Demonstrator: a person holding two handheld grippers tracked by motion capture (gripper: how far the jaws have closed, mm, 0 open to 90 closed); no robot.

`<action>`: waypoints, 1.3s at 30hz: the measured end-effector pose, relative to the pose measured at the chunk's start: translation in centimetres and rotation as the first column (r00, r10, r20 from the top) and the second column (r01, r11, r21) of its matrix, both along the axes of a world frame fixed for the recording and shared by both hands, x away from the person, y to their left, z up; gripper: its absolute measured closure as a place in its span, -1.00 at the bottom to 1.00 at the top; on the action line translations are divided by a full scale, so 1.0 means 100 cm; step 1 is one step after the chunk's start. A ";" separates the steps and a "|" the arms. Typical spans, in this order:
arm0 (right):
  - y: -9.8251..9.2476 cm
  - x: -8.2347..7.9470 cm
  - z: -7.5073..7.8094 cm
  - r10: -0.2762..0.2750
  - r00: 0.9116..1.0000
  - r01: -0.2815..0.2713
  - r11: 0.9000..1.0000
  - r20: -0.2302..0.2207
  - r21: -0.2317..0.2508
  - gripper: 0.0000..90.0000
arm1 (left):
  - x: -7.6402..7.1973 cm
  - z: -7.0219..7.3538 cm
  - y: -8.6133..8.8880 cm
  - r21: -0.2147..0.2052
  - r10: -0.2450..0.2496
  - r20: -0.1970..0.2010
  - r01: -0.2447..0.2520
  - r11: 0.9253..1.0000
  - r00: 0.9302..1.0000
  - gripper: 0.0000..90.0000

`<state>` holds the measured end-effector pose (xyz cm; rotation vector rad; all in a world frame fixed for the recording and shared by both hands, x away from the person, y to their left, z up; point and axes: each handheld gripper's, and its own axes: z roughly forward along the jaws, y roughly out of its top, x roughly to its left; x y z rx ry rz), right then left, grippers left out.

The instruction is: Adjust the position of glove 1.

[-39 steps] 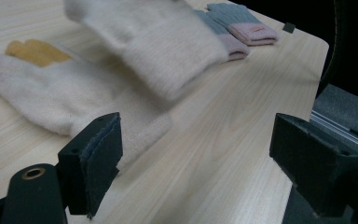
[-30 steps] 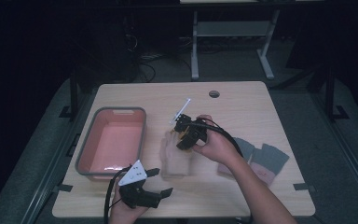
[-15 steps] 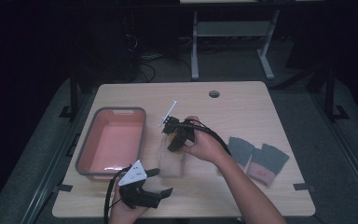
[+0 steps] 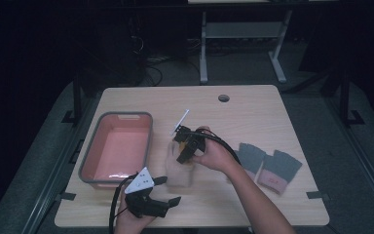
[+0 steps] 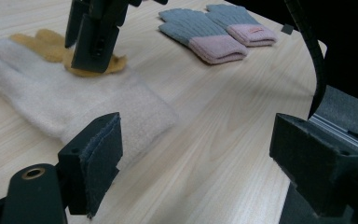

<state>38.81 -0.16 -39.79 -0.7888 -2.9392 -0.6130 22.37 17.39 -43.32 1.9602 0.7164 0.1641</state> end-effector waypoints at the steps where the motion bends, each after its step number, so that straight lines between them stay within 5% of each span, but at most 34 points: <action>1: 0.001 -0.001 0.002 0.004 1.000 -0.004 1.000 0.016 0.000 0.13 | 0.000 0.000 0.000 0.004 -0.001 -0.001 0.001 1.000 1.000 -0.62; 7: 0.012 -0.001 0.008 0.015 0.998 -0.017 1.000 0.059 0.023 -0.01 | 0.000 0.001 -0.001 -0.008 -0.004 -0.008 0.004 1.000 1.000 -0.62; 22: 0.039 0.005 -0.020 0.049 0.995 -0.042 0.996 0.083 -0.081 -0.16 | -0.001 0.002 0.000 -0.014 -0.007 -0.007 0.007 1.000 1.000 -0.62; 30: 0.031 0.004 -0.023 0.090 0.991 -0.078 0.990 0.101 -0.114 -0.16 | -0.001 0.002 -0.002 -0.013 -0.012 -0.014 0.011 1.000 1.000 -0.62; 39: 0.004 0.001 -0.024 0.064 0.993 -0.054 0.993 0.096 -0.100 -0.17 | 0.000 0.000 -0.006 -0.012 -0.010 -0.029 0.009 1.000 1.000 -0.62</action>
